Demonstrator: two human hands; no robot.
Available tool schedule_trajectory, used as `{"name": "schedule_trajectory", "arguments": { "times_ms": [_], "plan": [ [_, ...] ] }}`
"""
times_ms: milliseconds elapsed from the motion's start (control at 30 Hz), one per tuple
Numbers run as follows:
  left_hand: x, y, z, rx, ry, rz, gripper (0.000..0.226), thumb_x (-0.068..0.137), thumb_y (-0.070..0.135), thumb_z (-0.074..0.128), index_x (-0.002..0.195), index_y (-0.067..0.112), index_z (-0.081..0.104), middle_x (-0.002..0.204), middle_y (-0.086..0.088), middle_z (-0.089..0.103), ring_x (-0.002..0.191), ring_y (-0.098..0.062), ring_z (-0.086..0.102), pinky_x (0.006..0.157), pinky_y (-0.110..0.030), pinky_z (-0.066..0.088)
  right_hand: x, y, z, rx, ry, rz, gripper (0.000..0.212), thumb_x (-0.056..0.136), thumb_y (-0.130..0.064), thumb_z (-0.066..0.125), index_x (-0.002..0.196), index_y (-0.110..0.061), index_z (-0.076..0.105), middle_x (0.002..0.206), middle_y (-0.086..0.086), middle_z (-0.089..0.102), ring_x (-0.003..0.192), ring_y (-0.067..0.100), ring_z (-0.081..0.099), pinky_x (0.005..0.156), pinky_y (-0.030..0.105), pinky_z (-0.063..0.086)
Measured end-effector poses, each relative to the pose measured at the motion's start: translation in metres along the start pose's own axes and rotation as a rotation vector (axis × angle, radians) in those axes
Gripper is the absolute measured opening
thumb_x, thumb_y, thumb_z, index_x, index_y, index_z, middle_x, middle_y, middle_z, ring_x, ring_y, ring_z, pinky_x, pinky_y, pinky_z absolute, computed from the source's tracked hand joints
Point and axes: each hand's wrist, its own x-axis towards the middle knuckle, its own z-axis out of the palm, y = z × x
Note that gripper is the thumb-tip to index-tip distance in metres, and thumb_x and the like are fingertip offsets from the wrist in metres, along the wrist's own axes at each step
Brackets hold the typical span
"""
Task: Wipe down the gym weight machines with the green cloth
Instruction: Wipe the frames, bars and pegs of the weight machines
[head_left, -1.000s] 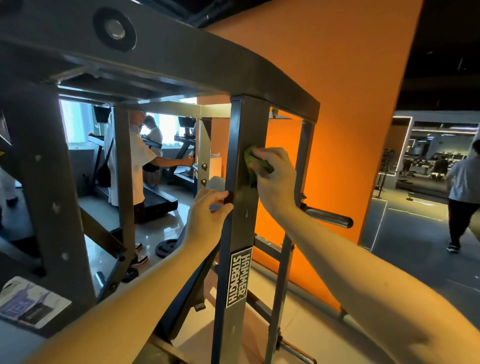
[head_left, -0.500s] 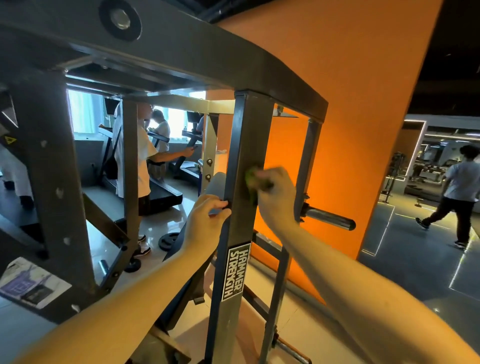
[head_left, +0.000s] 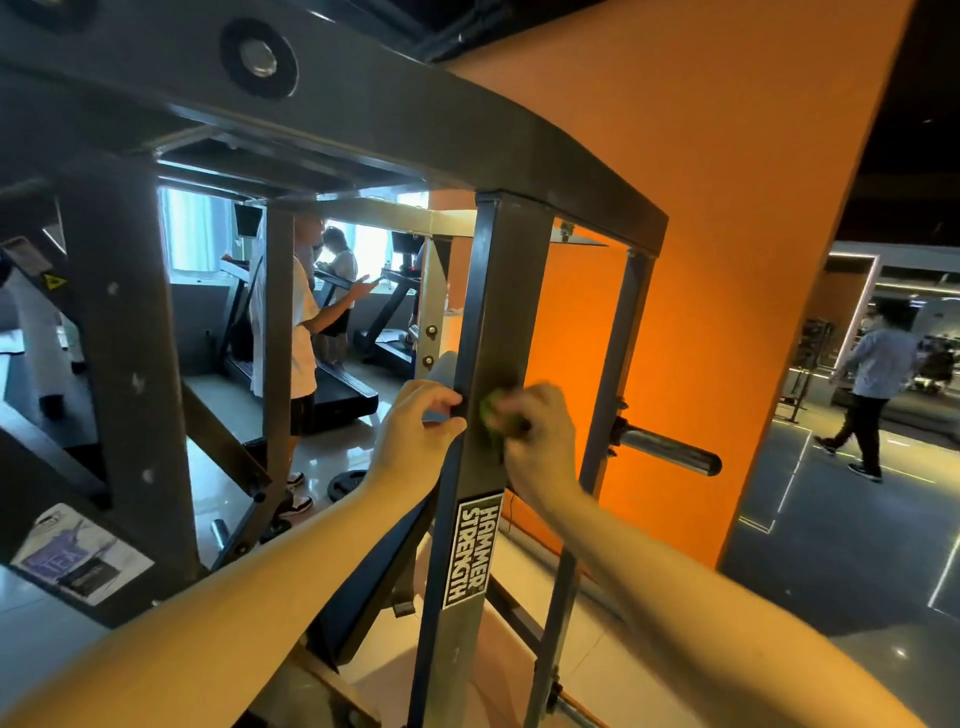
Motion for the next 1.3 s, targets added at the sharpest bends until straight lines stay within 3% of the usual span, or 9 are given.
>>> {"name": "schedule_trajectory", "arguments": {
  "times_ms": [233, 333, 467, 567, 700, 867, 1033, 1200, 1300],
  "plan": [
    [0.024, 0.020, -0.008, -0.069, -0.010, 0.031, 0.033, 0.090, 0.001, 0.072, 0.112, 0.022, 0.061, 0.125, -0.003, 0.057, 0.106, 0.009, 0.058, 0.083, 0.000, 0.043, 0.159, -0.056, -0.031, 0.019, 0.386, -0.105, 0.024, 0.085, 0.002, 0.072, 0.106, -0.010, 0.076, 0.115, -0.002, 0.063, 0.113, 0.017, 0.047, 0.091, 0.005, 0.034],
    [0.024, 0.017, -0.007, -0.096, -0.013, 0.026, 0.032, 0.091, 0.003, 0.072, 0.114, 0.023, 0.061, 0.129, -0.003, 0.057, 0.116, -0.011, 0.058, 0.084, -0.001, 0.044, 0.112, -0.040, -0.005, 0.055, 0.360, -0.081, 0.045, 0.087, 0.009, 0.068, 0.125, -0.015, 0.070, 0.134, -0.008, 0.049, 0.129, 0.015, 0.042, 0.107, 0.025, 0.044],
    [0.018, 0.017, -0.005, -0.126, 0.001, 0.039, 0.034, 0.092, 0.003, 0.070, 0.119, 0.023, 0.062, 0.127, -0.002, 0.057, 0.104, 0.008, 0.061, 0.082, -0.003, 0.046, 0.011, -0.006, 0.015, 0.017, 0.156, -0.082, 0.068, 0.079, 0.018, 0.065, 0.136, -0.017, 0.064, 0.145, -0.002, 0.043, 0.136, 0.010, 0.031, 0.111, 0.031, 0.040],
    [0.016, 0.015, -0.003, -0.107, 0.012, 0.039, 0.035, 0.092, 0.005, 0.071, 0.122, 0.021, 0.064, 0.122, 0.000, 0.058, 0.101, 0.008, 0.061, 0.081, -0.004, 0.047, -0.016, -0.004, 0.012, 0.070, 0.071, -0.026, 0.053, 0.080, 0.016, 0.069, 0.124, -0.012, 0.070, 0.135, 0.000, 0.046, 0.130, 0.003, 0.038, 0.105, 0.033, 0.045],
    [0.018, 0.010, -0.002, -0.084, -0.002, 0.015, 0.037, 0.091, 0.008, 0.072, 0.125, 0.020, 0.065, 0.121, 0.004, 0.058, 0.104, -0.001, 0.063, 0.087, -0.015, 0.053, 0.067, -0.037, -0.009, 0.124, 0.204, 0.045, 0.045, 0.078, 0.017, 0.068, 0.111, -0.013, 0.073, 0.129, 0.001, 0.049, 0.120, 0.005, 0.041, 0.103, 0.015, 0.043],
    [0.017, 0.005, -0.001, -0.052, 0.008, 0.039, 0.035, 0.090, 0.003, 0.072, 0.123, 0.014, 0.066, 0.119, 0.001, 0.059, 0.102, 0.002, 0.062, 0.082, -0.007, 0.049, 0.095, -0.045, -0.005, 0.102, 0.315, -0.078, 0.037, 0.082, 0.010, 0.072, 0.115, -0.007, 0.074, 0.126, 0.006, 0.058, 0.121, 0.021, 0.051, 0.098, 0.023, 0.049],
    [0.002, 0.003, 0.001, -0.016, 0.013, 0.016, 0.031, 0.092, 0.007, 0.071, 0.121, 0.016, 0.066, 0.116, 0.000, 0.062, 0.101, -0.008, 0.065, 0.087, -0.025, 0.057, 0.003, -0.007, 0.016, 0.062, 0.192, -0.140, 0.043, 0.078, 0.008, 0.073, 0.117, -0.010, 0.073, 0.127, -0.006, 0.053, 0.120, 0.017, 0.050, 0.098, 0.027, 0.045],
    [-0.031, 0.006, 0.003, 0.075, -0.045, -0.133, 0.037, 0.097, 0.000, 0.059, 0.125, 0.025, 0.063, 0.119, 0.002, 0.059, 0.107, -0.009, 0.061, 0.096, -0.034, 0.055, -0.064, 0.010, 0.014, 0.189, -0.095, 0.034, 0.038, 0.077, 0.009, 0.076, 0.105, -0.018, 0.077, 0.113, -0.008, 0.064, 0.112, 0.008, 0.060, 0.093, 0.037, 0.053],
    [-0.055, 0.010, -0.007, 0.138, -0.147, -0.210, 0.045, 0.093, -0.010, 0.055, 0.125, 0.020, 0.065, 0.120, 0.001, 0.061, 0.106, 0.004, 0.059, 0.093, -0.013, 0.050, -0.070, 0.002, -0.004, 0.358, -0.238, 0.190, 0.038, 0.082, 0.012, 0.068, 0.107, -0.016, 0.076, 0.107, -0.008, 0.070, 0.104, 0.005, 0.066, 0.093, 0.030, 0.056]
  ]
}}
